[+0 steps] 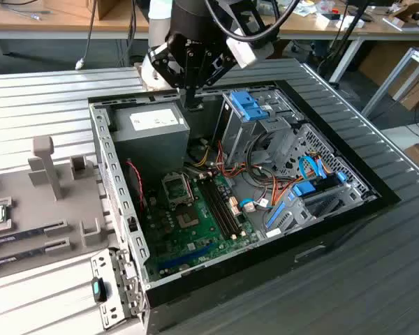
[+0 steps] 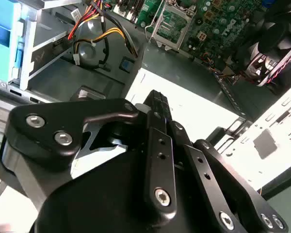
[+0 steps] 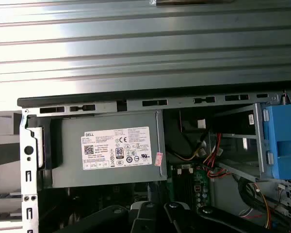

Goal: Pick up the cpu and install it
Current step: 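Reach for the cpu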

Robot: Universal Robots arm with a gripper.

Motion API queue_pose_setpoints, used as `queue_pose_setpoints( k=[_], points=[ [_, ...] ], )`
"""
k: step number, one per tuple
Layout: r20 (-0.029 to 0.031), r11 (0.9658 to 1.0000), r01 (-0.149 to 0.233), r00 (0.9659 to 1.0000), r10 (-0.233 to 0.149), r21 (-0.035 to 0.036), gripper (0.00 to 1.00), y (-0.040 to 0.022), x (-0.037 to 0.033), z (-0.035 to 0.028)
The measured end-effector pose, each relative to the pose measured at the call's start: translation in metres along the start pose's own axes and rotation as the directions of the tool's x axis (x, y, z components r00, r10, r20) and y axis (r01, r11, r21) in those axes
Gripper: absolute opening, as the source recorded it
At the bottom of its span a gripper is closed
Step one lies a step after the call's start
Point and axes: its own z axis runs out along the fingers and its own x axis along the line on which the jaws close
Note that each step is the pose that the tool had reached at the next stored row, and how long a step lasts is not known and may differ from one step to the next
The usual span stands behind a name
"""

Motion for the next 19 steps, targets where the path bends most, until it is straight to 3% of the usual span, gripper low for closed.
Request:
queue_pose_setpoints(
  k=[19],
  points=[
    [0.0, 1.0, 0.0, 1.0, 0.0, 0.0, 0.11, -0.0011, 0.0144, -0.0004]
  ],
)
